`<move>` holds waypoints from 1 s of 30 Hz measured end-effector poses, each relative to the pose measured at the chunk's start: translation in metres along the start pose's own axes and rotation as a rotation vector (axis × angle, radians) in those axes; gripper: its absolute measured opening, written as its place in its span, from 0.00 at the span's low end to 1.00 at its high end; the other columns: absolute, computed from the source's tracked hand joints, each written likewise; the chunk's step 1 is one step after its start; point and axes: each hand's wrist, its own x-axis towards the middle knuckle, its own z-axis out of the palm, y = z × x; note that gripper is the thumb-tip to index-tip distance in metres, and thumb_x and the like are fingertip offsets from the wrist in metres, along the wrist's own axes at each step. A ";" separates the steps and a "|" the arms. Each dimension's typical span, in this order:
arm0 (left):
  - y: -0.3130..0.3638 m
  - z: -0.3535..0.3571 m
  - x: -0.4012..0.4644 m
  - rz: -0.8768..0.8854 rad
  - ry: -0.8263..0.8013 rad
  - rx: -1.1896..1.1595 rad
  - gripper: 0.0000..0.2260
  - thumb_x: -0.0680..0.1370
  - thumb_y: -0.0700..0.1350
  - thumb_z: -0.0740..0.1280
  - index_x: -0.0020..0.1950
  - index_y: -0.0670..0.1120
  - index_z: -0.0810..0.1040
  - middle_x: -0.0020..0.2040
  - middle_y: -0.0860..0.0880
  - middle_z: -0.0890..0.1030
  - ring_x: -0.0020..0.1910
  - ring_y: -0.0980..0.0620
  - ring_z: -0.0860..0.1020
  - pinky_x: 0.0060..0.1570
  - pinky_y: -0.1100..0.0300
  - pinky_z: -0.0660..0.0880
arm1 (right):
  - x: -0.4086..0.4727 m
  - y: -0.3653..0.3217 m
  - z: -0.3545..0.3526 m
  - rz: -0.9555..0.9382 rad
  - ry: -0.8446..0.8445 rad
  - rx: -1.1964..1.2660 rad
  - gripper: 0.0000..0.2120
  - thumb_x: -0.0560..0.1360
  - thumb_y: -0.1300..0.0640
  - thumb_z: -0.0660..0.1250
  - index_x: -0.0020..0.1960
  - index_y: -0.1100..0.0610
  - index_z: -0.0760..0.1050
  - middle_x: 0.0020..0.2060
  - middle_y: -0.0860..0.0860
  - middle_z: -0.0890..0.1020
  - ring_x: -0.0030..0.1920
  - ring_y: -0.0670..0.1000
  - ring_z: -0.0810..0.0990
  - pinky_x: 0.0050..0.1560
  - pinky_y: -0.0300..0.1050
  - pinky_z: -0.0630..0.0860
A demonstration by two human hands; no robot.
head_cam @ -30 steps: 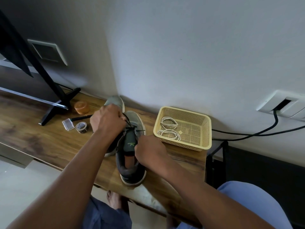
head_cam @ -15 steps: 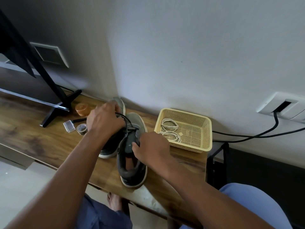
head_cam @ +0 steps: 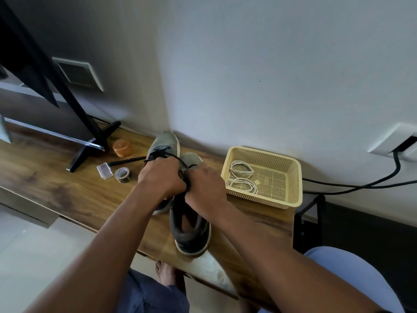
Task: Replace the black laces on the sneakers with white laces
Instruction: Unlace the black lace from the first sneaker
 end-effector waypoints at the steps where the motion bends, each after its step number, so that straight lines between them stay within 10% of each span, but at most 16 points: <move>1: 0.000 0.002 0.001 -0.001 0.002 -0.007 0.04 0.70 0.46 0.69 0.40 0.47 0.76 0.36 0.46 0.80 0.41 0.43 0.81 0.42 0.53 0.79 | 0.000 0.001 0.001 0.013 -0.003 0.009 0.10 0.69 0.62 0.65 0.48 0.54 0.80 0.49 0.57 0.77 0.47 0.64 0.79 0.37 0.48 0.67; 25: -0.010 0.013 0.001 -0.130 0.155 -0.045 0.08 0.73 0.45 0.73 0.52 0.47 0.85 0.48 0.43 0.84 0.52 0.39 0.82 0.48 0.51 0.81 | 0.016 0.019 -0.013 0.552 0.087 0.516 0.10 0.73 0.57 0.65 0.38 0.55 0.84 0.38 0.48 0.85 0.41 0.55 0.84 0.37 0.42 0.75; 30: -0.004 0.012 0.001 -0.091 0.160 -0.045 0.08 0.74 0.46 0.72 0.53 0.49 0.85 0.49 0.43 0.84 0.51 0.40 0.82 0.43 0.54 0.76 | 0.015 0.016 -0.024 0.328 0.092 0.403 0.08 0.66 0.52 0.66 0.42 0.49 0.83 0.40 0.45 0.80 0.48 0.53 0.80 0.42 0.42 0.73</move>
